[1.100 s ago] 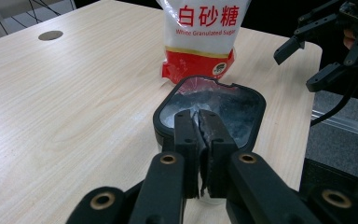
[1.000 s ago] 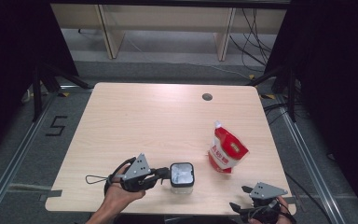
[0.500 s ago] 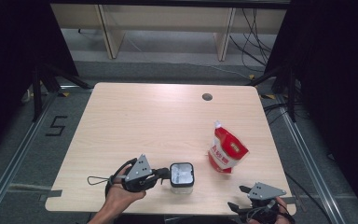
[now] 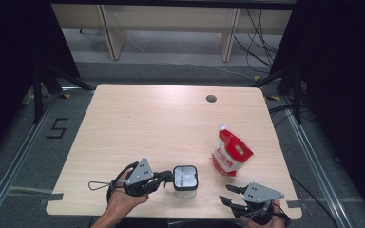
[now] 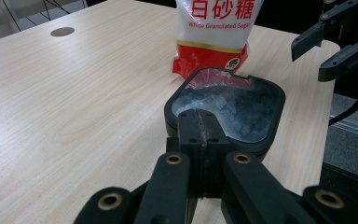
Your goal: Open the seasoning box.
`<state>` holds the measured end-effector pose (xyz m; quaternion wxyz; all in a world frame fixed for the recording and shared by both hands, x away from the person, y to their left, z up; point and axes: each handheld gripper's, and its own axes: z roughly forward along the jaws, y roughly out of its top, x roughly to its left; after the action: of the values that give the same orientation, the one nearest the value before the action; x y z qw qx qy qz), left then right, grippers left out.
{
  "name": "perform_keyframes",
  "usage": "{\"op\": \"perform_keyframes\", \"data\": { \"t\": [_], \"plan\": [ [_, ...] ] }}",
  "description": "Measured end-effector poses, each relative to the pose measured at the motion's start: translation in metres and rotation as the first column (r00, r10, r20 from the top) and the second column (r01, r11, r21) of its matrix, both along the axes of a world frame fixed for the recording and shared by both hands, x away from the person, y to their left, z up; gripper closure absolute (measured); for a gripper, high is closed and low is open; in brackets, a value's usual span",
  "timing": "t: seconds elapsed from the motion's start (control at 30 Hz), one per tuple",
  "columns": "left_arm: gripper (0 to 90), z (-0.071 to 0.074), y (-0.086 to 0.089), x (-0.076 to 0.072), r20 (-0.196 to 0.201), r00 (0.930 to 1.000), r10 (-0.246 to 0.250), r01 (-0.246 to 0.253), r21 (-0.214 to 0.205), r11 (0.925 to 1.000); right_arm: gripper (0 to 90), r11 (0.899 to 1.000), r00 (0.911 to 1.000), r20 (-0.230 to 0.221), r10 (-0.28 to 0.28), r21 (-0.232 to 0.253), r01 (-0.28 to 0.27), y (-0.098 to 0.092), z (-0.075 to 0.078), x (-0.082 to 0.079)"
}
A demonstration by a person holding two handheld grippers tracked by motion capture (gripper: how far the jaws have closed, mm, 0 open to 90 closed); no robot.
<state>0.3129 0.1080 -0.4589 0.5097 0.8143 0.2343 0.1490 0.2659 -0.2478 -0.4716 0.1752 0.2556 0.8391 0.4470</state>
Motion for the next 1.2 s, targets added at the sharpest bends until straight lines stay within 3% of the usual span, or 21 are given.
{"op": "perform_keyframes", "data": {
  "t": [0.03,0.07,0.2,0.3,0.43,0.63,0.73,1.0,1.2],
  "plan": [
    [89.1,0.000,0.000,0.000,0.002,1.0000,-0.002,0.002,-0.002,1.0000,58.6,1.000,0.9999,-0.012,-0.008,0.007,0.008,0.004,0.000,-0.001],
    [89.1,0.000,0.000,0.000,0.001,1.0000,-0.002,0.002,-0.001,1.0000,59.1,1.000,0.9998,0.013,0.015,0.000,-0.015,0.006,0.001,0.002],
    [89.1,-0.001,0.000,0.000,0.002,1.0000,0.000,0.000,-0.007,1.0000,60.5,0.999,0.9991,0.029,0.031,-0.036,-0.030,0.015,0.001,0.004],
    [89.1,-0.001,0.001,0.000,0.009,0.9999,0.006,-0.006,0.002,1.0000,62.8,0.998,0.9978,0.046,0.049,-0.037,-0.047,0.020,0.001,0.006],
    [89.1,-0.002,0.000,0.000,0.005,0.9999,0.013,-0.013,-0.024,0.9996,67.3,0.998,0.9957,0.071,0.060,-0.033,-0.058,0.026,0.002,0.008],
    [89.1,-0.003,0.001,0.000,0.005,0.9999,0.010,-0.010,-0.025,0.9996,72.2,0.998,0.9946,0.079,0.067,-0.026,-0.065,0.032,0.003,0.010],
    [89.1,-0.004,0.000,-0.001,-0.007,0.9998,0.017,-0.017,-0.038,0.9991,75.2,0.997,0.9937,0.087,0.071,0.002,-0.071,0.036,0.003,0.011],
    [89.1,-0.005,0.001,-0.001,0.011,0.9997,0.022,-0.021,-0.051,0.9985,82.8,0.994,0.9885,0.107,0.107,-0.021,-0.105,0.046,0.003,0.013],
    [89.1,-0.006,0.001,-0.001,-0.009,0.9996,0.028,-0.028,-0.070,0.9972,87.4,0.992,0.9868,0.103,0.125,-0.042,-0.121,0.051,0.002,0.016]
  ]
}}
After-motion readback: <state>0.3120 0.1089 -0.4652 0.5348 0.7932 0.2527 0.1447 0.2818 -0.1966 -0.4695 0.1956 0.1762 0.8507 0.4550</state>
